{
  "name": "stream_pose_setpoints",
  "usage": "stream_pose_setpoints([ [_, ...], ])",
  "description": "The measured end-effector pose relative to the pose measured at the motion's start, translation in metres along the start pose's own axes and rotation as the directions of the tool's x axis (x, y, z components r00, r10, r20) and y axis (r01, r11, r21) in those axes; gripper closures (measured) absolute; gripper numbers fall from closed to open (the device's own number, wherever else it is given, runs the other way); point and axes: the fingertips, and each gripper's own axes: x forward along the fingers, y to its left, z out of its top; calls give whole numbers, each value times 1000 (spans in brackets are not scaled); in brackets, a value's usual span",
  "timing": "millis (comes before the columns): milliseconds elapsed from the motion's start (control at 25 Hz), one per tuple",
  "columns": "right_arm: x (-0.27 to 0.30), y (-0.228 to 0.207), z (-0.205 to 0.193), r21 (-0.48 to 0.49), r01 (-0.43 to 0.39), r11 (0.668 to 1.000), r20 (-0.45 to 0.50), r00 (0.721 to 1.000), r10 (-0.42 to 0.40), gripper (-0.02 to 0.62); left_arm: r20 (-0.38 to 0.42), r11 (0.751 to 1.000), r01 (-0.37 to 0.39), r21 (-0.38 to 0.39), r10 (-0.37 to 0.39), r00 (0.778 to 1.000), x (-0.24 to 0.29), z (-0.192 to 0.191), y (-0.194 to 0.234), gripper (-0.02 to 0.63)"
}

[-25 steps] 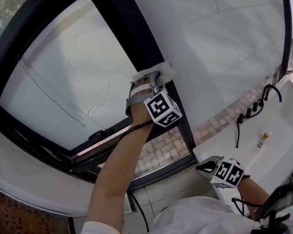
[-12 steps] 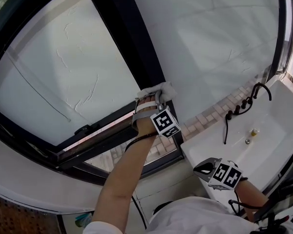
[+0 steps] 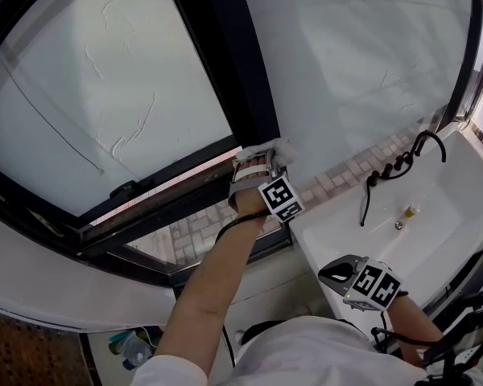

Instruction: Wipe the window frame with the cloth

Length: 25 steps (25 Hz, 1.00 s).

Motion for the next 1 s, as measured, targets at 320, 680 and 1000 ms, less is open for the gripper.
stream_pose_setpoints([
  [320, 0, 5, -5, 0, -22, 1000, -39, 999, 21, 591, -21, 984, 119, -131, -123, 992, 19, -4, -55, 500],
  [680, 9, 1, -10, 15, -38, 999, -67, 997, 39, 591, -21, 979, 159, -128, -163, 986, 33, -10, -94, 500],
  [1000, 18, 0, -5, 9, -57, 998, -68, 996, 57, 592, 66, 923, 167, -346, -154, 986, 24, -8, -92, 500],
])
